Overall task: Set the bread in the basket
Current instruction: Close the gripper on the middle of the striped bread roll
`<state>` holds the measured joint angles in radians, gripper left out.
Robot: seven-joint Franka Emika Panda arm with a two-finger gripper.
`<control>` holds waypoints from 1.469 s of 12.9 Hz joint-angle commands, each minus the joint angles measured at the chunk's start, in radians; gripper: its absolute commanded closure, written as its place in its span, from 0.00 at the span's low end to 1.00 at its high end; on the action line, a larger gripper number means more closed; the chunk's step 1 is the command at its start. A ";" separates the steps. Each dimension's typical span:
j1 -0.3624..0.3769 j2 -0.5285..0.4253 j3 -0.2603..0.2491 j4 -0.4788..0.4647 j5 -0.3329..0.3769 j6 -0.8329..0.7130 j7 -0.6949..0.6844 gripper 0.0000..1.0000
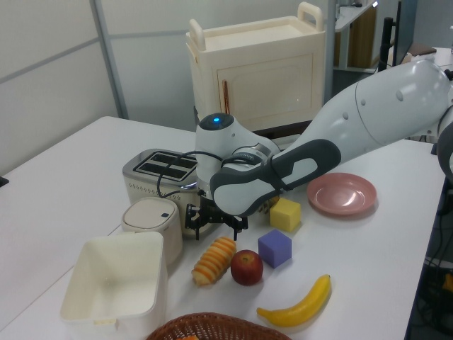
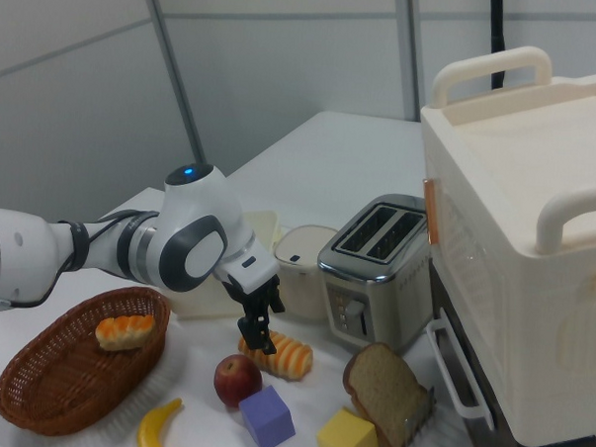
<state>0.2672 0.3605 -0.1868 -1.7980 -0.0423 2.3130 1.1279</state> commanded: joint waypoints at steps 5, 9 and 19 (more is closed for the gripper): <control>0.007 0.024 0.004 -0.006 0.001 0.040 0.012 0.00; 0.006 0.041 0.007 -0.006 -0.001 0.040 0.009 0.00; 0.010 0.067 0.009 -0.004 -0.016 0.043 0.004 0.30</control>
<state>0.2679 0.4250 -0.1773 -1.7977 -0.0438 2.3282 1.1278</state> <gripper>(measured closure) 0.000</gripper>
